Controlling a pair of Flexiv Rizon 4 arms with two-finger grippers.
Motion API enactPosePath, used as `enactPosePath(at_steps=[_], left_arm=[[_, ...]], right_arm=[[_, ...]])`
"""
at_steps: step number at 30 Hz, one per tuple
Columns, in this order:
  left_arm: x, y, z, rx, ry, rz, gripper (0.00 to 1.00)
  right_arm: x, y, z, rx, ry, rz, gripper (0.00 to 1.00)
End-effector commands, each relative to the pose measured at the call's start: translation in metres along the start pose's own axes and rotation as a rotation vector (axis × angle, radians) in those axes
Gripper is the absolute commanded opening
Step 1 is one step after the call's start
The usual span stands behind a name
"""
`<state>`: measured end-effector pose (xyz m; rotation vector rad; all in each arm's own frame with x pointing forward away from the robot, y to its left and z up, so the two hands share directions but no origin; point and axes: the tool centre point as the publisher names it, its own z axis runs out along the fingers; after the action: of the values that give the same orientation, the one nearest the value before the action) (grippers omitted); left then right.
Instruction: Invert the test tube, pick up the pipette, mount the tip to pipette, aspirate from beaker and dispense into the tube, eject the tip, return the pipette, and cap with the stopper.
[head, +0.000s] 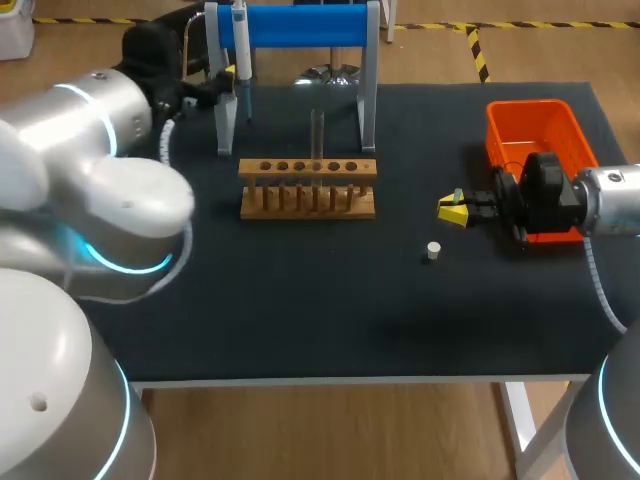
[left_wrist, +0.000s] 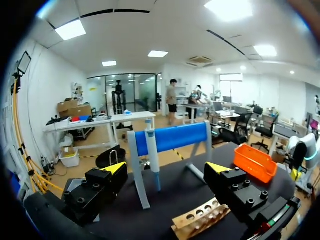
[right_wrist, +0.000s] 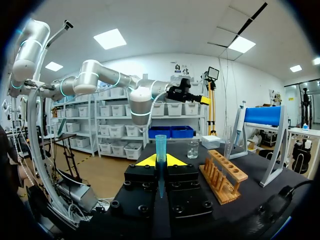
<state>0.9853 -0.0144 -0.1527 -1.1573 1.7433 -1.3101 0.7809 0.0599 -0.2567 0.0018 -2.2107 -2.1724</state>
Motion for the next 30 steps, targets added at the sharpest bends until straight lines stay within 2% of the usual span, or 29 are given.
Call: enactPosePath(at_steps=[1, 8, 12, 21, 30], left_arm=[[0.004, 0.006, 0.028, 0.048, -0.255, -0.025, 1.0], [-0.003, 0.007, 0.039, 0.061, -0.348, -0.039, 1.0], [-0.004, 0.007, 0.047, 0.062, -0.374, -0.053, 1.0], [-0.008, 0.007, 0.068, 0.056, -0.373, -0.061, 1.0], [-0.014, 0.003, 0.092, 0.022, -0.319, -0.029, 1.0]], right_arm=[[0.001, 0.0, 0.0, 0.002, -0.001, 0.0, 0.0], [0.001, 0.0, 0.0, 0.002, -0.001, 0.0, 0.0], [0.001, 0.0, 0.0, 0.002, -0.001, 0.0, 0.0], [0.001, 0.0, 0.0, 0.002, -0.001, 0.0, 0.0], [0.001, 0.0, 0.0, 0.002, -0.001, 0.0, 0.0]])
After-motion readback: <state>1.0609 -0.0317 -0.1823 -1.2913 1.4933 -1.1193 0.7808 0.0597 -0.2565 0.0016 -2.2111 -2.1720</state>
